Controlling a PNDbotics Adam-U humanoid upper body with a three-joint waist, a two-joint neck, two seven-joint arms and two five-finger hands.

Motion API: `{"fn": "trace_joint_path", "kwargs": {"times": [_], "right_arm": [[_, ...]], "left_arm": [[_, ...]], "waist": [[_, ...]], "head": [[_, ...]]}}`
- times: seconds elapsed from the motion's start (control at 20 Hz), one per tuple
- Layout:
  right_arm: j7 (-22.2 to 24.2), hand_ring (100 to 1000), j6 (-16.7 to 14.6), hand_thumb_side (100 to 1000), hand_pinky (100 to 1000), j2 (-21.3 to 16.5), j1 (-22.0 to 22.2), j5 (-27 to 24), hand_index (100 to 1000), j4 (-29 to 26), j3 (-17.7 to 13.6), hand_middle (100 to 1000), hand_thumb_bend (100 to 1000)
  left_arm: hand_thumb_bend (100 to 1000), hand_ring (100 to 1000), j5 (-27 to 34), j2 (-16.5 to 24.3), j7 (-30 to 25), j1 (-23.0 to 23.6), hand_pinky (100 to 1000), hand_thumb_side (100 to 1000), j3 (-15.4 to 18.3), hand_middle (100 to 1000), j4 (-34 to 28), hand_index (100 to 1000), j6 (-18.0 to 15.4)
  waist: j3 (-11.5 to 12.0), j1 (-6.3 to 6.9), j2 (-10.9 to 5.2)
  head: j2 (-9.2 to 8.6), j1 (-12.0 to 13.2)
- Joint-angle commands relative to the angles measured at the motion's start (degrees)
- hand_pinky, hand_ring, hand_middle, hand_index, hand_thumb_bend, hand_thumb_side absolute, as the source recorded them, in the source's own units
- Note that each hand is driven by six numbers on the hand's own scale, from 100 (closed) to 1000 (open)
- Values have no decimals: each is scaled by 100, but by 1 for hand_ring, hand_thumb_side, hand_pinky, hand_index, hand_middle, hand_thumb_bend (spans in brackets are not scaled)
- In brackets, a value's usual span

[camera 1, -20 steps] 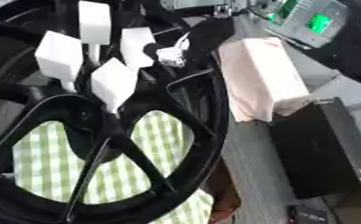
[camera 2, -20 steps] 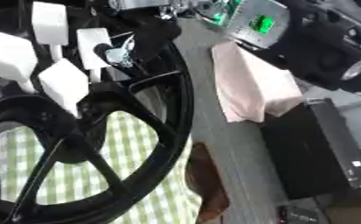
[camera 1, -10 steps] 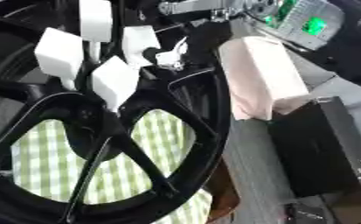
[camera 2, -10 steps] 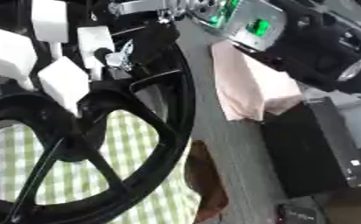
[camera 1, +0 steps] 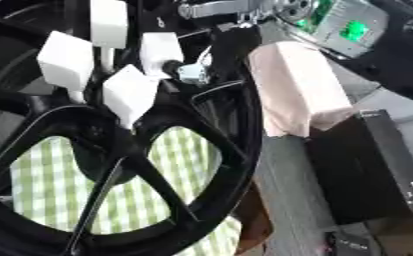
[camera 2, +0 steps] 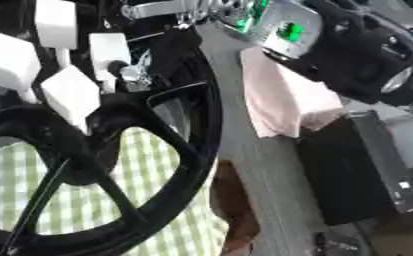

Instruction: Pull the pin out of the wheel hub.

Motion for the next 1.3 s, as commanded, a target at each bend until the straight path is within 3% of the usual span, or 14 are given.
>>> {"fn": "trace_joint_path", "kwargs": {"times": [0.05,0.1,0.3,0.6,0.8,1.0,1.2,1.25,1.3], "right_arm": [[-159,963,124,572,916,-94,-86,-150,703,-49,-69,470,100],[-230,907,147,545,897,-86,-95,-215,570,-49,-80,358,100],[-572,819,201,473,864,-91,-110,-538,462,-49,-124,263,100],[-925,775,218,438,848,-164,-83,-984,415,-49,-163,213,100],[-871,737,98,404,839,-247,10,-1312,398,-49,-334,183,100],[-806,742,-165,380,845,-367,218,-1661,393,-49,-711,165,100],[-1037,749,-451,331,857,-408,646,-1965,382,-49,-1227,137,100],[-1121,751,-522,433,858,-390,783,-2048,377,-49,-1368,134,100],[-1211,751,-560,344,856,-346,931,-2138,373,-49,-1517,120,100]], "left_arm": [[409,738,-6,50,10,-41,883,662,26,641,-96,742,3],[410,737,-3,49,12,-39,883,661,29,639,-96,742,4],[411,736,9,55,26,-33,883,657,47,638,-96,741,6],[412,735,57,70,30,-14,883,651,70,637,-96,741,-9],[415,734,80,84,46,32,883,647,106,636,-96,741,-18],[416,734,106,90,48,51,882,643,127,636,-96,741,-27],[419,733,103,77,82,98,882,640,186,636,-96,741,-50],[419,733,94,69,106,130,882,640,212,636,-96,741,-55],[417,733,80,58,136,168,882,640,243,635,-96,741,-58]], "waist": [[-6,58,-103],[-9,64,-114],[-18,92,-175],[-26,147,-292],[-76,205,-396],[-126,265,-467],[-228,342,-491],[-275,362,-488],[-331,383,-483]], "head": [[-77,-27],[-88,-22],[-86,-19],[-65,-41],[-36,-4],[-42,88],[-89,277],[-112,366],[-138,467]]}}
